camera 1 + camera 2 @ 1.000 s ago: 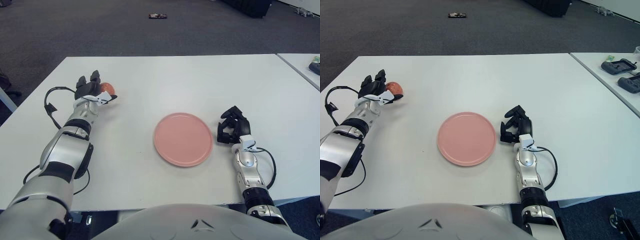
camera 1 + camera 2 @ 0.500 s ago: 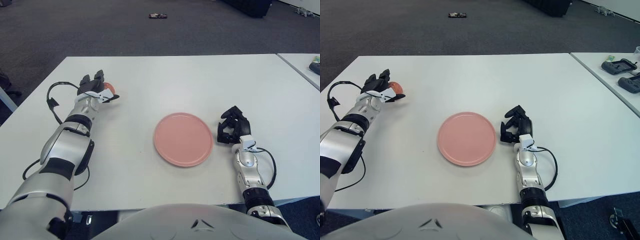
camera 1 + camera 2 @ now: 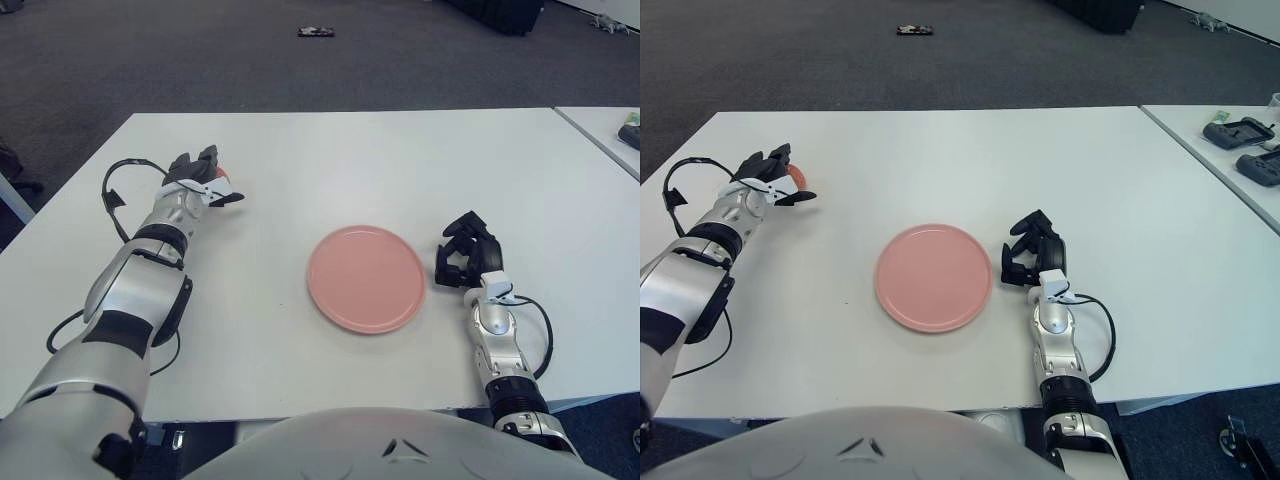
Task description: Put the apple into the plate.
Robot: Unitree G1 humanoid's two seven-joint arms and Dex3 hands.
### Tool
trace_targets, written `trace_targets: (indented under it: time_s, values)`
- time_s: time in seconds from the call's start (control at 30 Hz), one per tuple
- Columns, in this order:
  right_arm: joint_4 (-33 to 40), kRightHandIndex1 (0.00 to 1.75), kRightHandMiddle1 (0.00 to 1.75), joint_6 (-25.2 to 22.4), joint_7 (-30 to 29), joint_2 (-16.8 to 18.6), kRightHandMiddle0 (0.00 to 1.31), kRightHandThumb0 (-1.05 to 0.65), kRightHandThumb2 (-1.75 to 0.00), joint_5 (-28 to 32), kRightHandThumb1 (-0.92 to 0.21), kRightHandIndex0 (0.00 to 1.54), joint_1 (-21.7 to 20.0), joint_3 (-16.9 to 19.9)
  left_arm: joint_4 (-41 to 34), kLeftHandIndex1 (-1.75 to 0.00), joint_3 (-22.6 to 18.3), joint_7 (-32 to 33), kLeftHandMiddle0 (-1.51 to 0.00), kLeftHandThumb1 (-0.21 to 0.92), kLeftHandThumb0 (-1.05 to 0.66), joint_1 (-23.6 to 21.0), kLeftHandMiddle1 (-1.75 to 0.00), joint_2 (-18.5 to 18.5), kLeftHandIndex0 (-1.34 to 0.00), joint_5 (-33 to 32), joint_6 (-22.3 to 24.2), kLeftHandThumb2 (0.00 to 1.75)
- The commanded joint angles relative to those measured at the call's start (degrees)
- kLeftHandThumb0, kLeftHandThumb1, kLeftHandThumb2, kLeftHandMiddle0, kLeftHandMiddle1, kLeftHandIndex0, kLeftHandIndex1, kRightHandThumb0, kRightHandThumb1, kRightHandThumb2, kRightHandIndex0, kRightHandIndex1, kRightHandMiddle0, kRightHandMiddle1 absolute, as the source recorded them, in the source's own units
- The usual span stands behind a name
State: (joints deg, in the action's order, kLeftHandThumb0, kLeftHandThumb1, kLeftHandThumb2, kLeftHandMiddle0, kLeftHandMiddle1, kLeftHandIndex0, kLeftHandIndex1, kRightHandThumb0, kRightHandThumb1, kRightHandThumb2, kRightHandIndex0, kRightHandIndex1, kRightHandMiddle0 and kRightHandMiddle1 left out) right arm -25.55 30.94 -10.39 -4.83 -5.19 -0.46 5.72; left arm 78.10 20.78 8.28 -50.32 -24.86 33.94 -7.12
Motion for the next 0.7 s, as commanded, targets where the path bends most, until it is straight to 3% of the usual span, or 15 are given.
trace_targets:
  time_s: [0.0, 0.27, 0.5, 0.67]
  values:
    - [-0.91, 1.75, 1.71, 1.1, -0.94, 0.62, 0.54, -0.01, -1.56, -0.74, -0.11, 0.77, 2.93, 0.08, 0.43, -0.08, 0.46, -2.36, 0.0, 0.92, -1.01, -2.1, 0.0, 0.15, -0.01, 0.42, 0.61, 0.35]
    - [0.95, 1.75, 1.74, -1.21, -1.08, -0.03, 0.52, -0.01, -1.57, -1.45, -0.11, 0.77, 3.93, -0.07, 0.67, -0.41, 1.96, -5.09, -0.06, 0.92, -0.98, -2.47, -0.03, 0.39, 0.0, 1.86, 1.92, 0.4]
    - [1.93, 1.75, 1.75, -0.88, -1.31, 0.09, 0.46, -0.01, -1.48, -1.39, -0.19, 0.71, 4.5, 0.02, 1.01, -0.62, 2.64, -6.47, -0.15, 0.92, -0.92, -1.14, -0.11, 0.74, 0.0, 2.26, 2.55, 0.36]
    - [2.16, 1.75, 1.74, -0.32, -1.39, 0.05, 0.52, -0.01, -1.56, -1.44, -0.12, 0.76, 4.54, 0.04, 1.14, -0.72, 3.36, -8.04, -0.03, 0.91, -0.89, -1.14, -0.53, 0.72, 0.0, 2.92, 2.99, 0.35]
